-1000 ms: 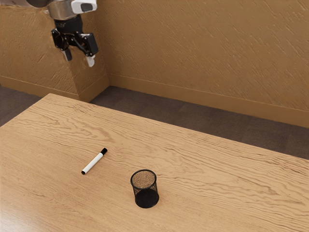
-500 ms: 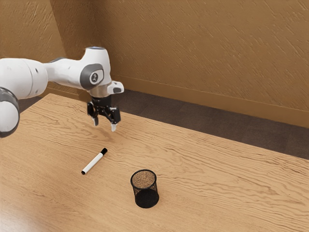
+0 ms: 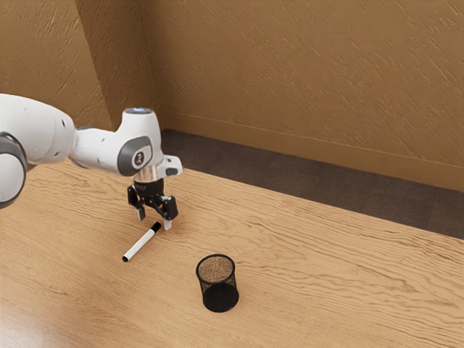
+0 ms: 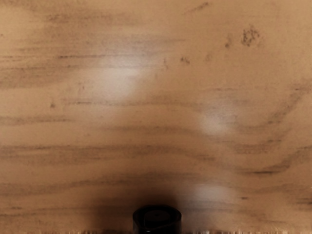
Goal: Put the marker into the pen holder.
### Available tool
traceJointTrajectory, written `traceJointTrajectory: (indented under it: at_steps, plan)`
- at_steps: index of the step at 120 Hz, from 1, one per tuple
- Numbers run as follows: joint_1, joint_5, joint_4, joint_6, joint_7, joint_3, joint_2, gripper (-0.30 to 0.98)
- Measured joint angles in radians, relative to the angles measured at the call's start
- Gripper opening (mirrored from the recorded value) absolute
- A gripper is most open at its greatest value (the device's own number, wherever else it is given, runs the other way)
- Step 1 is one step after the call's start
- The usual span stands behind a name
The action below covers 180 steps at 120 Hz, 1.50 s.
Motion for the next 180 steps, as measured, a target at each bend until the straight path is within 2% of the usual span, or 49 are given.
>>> traceJointTrajectory:
  at_steps: [31, 96, 120, 137, 156, 180]
  plan:
    - [-0.002, -0.003, -0.045, 0.029, 0.022, -0.001, -0.021, 0.65]
    - [0.000, -0.020, -0.087, 0.063, 0.046, -0.001, -0.038, 0.04]
    - [-0.006, -0.009, -0.087, 0.069, 0.040, 0.001, -0.050, -0.06]
    - [-0.026, 0.006, -0.087, 0.066, 0.028, 0.002, -0.118, -0.09]
    - [-0.107, 0.030, -0.087, 0.065, 0.015, 0.000, -0.263, -0.10]
    - [-0.325, 0.114, -0.120, 0.120, -0.003, -0.030, -0.436, -0.10]
